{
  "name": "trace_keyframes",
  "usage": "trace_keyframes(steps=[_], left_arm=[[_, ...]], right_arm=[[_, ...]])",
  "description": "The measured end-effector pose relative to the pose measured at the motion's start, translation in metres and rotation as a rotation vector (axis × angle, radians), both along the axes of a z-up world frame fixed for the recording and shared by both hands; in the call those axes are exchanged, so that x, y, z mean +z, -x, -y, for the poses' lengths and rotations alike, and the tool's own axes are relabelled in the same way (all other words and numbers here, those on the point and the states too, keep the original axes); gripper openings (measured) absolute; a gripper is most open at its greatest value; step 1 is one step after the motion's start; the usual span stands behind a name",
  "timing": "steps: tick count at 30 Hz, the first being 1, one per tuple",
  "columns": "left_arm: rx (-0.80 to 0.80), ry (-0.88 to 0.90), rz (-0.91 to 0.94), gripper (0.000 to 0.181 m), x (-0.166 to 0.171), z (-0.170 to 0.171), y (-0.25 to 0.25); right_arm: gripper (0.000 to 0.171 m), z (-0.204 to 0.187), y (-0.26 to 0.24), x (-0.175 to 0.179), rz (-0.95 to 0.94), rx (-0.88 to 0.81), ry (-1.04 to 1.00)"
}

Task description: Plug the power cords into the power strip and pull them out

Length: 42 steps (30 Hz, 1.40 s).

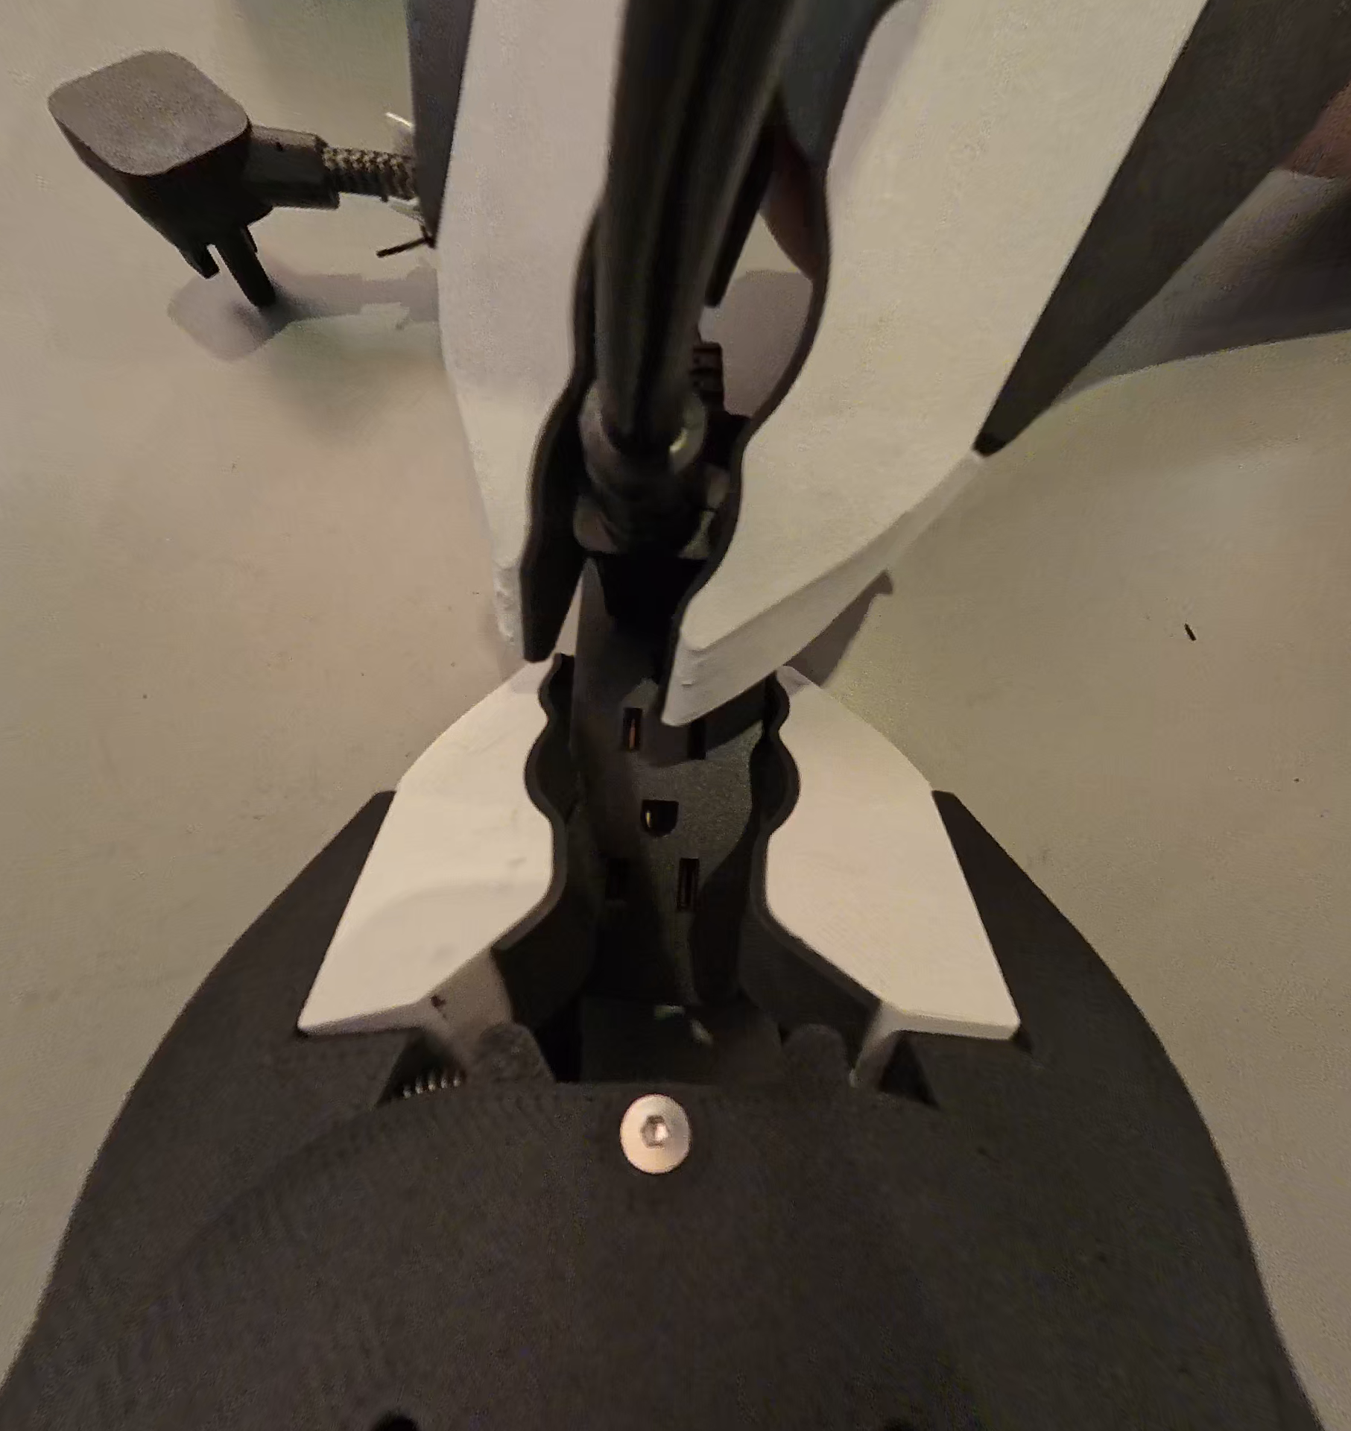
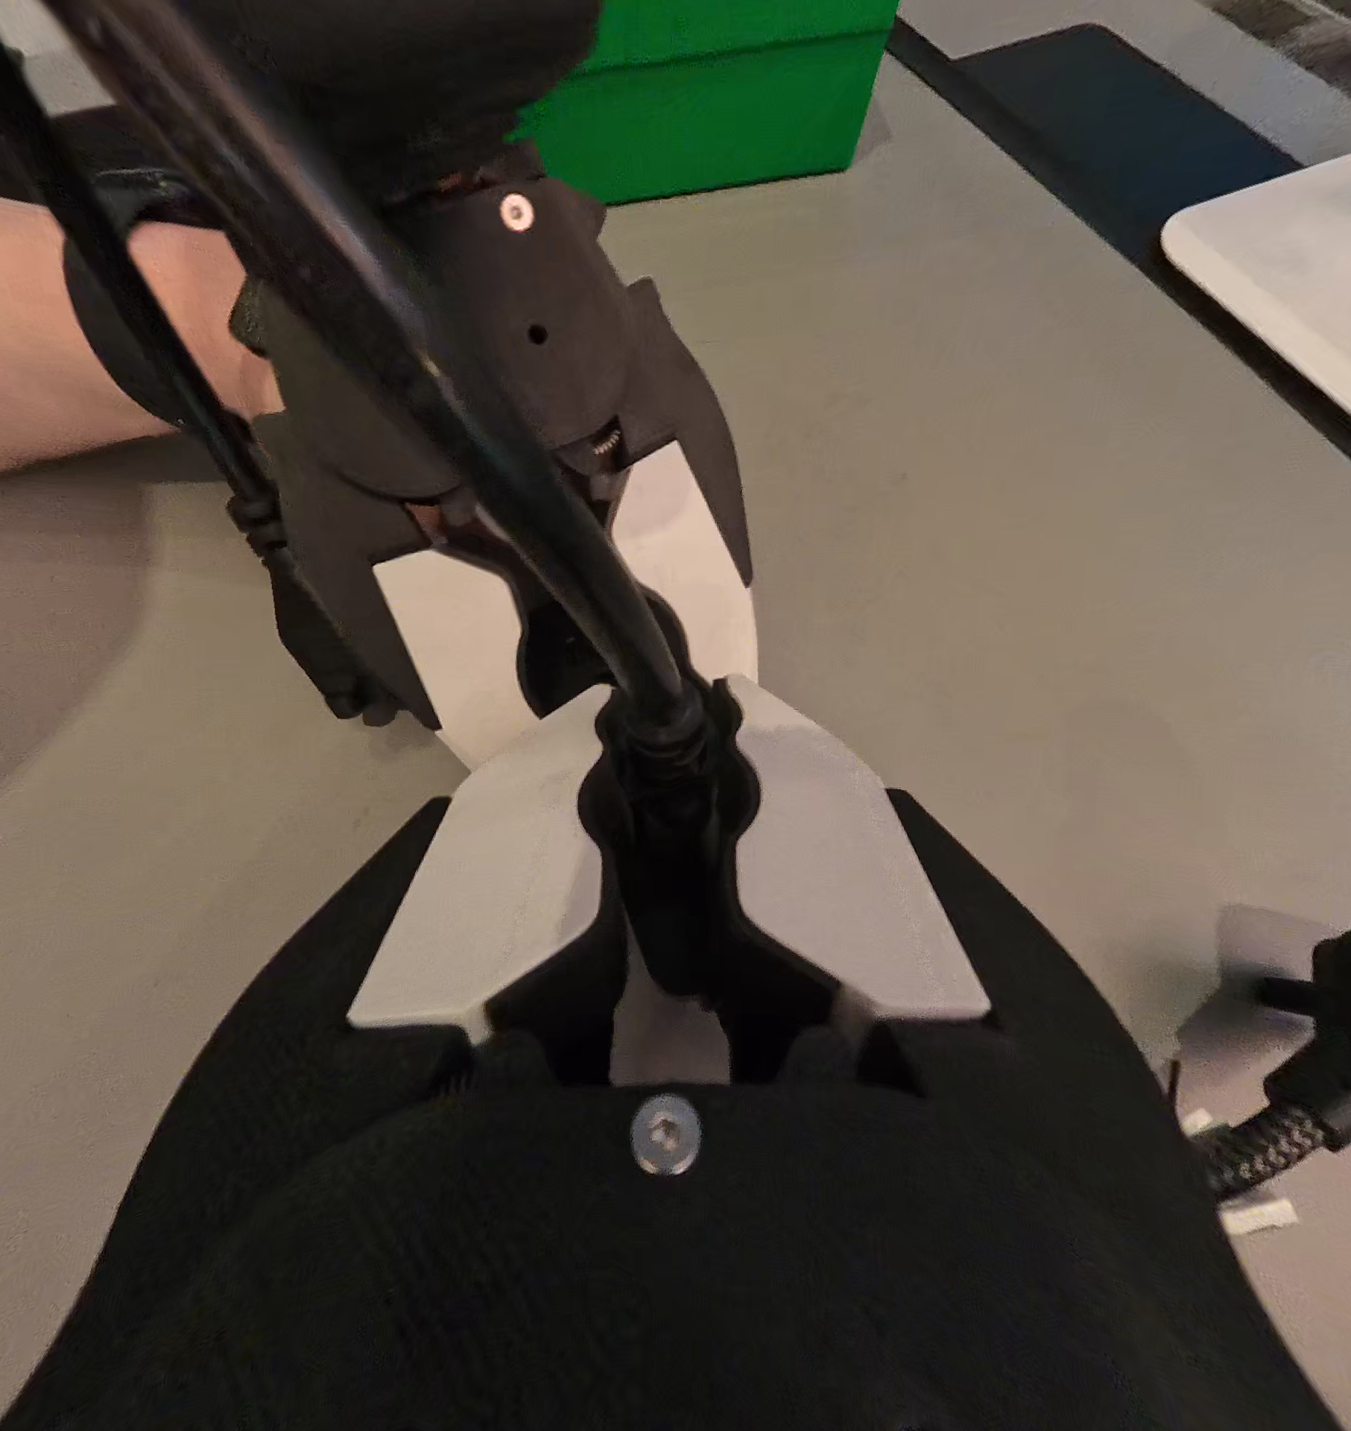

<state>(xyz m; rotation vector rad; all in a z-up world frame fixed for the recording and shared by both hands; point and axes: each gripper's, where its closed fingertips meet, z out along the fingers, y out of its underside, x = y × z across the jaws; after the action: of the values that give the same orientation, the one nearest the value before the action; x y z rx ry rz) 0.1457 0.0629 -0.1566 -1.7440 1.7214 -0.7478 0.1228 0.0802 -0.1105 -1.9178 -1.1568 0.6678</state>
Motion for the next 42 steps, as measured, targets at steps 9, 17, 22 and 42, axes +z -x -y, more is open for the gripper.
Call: trace_keyframes(steps=[9,17,22,42], left_arm=[[0.028,-0.004,0.013,0.046,0.001,-0.003,-0.001],[0.012,-0.004,-0.005,0.045,0.0,-0.002,-0.001],[0.052,-0.006,-0.004,0.046,0.0,-0.005,-0.002],[0.067,-0.035,-0.027,0.045,-0.001,-0.008,-0.006]], right_arm=[[0.022,-0.002,-0.011,-0.001,-0.199,-0.052,0.157],[0.02,-0.005,0.0,0.001,-0.034,-0.062,-0.009],[0.021,-0.014,-0.006,-0.001,-0.143,-0.074,0.101],[0.021,-0.013,-0.008,0.0,-0.089,-0.18,0.013]])
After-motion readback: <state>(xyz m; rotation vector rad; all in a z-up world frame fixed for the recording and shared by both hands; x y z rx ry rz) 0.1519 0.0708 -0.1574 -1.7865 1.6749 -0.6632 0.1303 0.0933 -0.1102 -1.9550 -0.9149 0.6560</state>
